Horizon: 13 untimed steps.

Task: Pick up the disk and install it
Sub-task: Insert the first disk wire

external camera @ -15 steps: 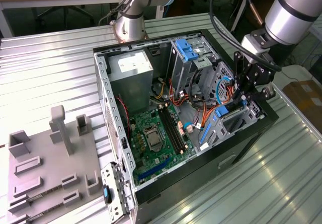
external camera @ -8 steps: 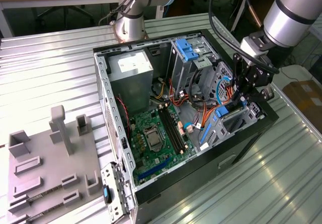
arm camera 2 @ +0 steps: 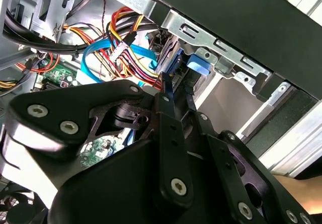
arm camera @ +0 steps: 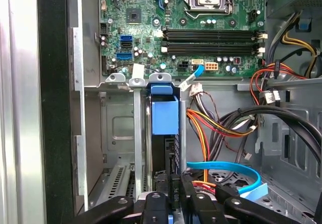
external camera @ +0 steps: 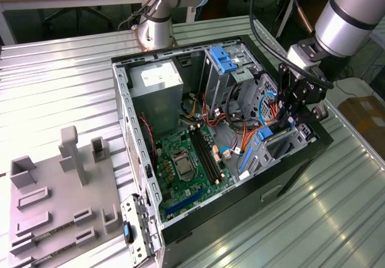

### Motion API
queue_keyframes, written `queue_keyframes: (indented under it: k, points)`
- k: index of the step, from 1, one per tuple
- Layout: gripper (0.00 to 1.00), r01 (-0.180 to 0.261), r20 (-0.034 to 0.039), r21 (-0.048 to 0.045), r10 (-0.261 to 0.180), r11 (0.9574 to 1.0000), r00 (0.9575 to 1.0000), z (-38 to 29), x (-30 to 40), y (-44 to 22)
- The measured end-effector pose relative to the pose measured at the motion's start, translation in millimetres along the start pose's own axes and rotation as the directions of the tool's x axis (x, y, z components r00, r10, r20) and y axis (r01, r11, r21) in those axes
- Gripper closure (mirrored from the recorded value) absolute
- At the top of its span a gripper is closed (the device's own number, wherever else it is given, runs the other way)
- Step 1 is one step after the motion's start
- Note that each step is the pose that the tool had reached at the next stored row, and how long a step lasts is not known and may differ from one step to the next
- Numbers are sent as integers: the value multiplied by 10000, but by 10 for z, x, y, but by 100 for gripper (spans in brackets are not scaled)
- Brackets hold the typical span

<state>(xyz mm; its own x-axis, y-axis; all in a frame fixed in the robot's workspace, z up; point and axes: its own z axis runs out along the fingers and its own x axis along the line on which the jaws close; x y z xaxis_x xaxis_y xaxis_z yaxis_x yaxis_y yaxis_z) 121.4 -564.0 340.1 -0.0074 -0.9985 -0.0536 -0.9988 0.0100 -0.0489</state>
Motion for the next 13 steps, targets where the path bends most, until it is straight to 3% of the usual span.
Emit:
queue_keyframes:
  k: [8, 13]
  points:
    - [75, 1, -3, 25, -1, 10000, 10000, -143, -8, -7]
    - [77, 1, 4, 29, -1, 10000, 10000, -163, -9, -8]
